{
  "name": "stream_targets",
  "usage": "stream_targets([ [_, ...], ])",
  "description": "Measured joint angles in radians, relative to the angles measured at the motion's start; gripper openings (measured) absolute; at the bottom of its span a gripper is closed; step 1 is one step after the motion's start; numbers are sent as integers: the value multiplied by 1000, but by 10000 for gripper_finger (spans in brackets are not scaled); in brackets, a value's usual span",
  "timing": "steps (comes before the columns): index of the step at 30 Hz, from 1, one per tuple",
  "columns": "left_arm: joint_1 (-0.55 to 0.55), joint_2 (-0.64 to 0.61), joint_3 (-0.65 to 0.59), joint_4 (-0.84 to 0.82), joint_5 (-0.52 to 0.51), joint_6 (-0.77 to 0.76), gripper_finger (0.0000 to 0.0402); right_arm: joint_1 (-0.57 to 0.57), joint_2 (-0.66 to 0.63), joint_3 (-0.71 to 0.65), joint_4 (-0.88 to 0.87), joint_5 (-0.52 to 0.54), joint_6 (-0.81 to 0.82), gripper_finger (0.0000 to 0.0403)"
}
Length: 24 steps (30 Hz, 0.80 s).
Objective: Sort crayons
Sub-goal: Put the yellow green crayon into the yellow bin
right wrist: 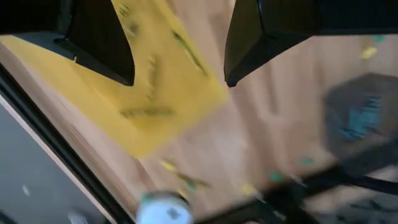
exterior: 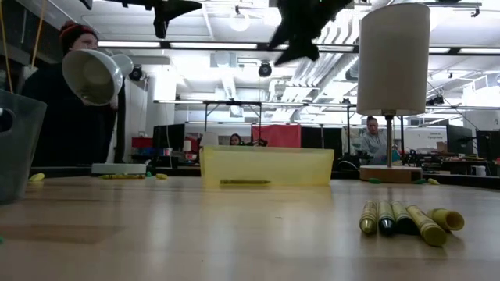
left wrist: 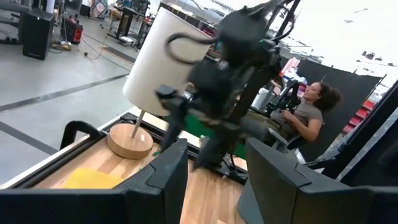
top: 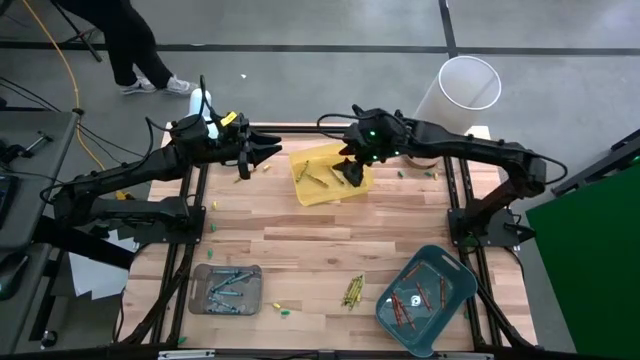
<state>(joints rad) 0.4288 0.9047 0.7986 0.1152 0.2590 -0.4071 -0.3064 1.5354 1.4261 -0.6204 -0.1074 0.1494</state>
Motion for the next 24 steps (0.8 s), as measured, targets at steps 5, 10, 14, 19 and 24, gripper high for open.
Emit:
stream_targets([
  [5,0,0,0,-3,-4,27,148,44,-34,0,97,-9,0,240],
  [10,0,40,29,-111,-116,-115,146,53,-35,0,100,-8,0,240],
  [14,-28,172,152,-444,-119,-38,141,45,-36,0,71,-9,-1,240],
  [19,-58,410,273,-910,-288,1,140,20,-42,0,66,0,4,240],
  [24,-30,609,277,-1112,-480,24,140,7,-46,0,70,7,9,240],
])
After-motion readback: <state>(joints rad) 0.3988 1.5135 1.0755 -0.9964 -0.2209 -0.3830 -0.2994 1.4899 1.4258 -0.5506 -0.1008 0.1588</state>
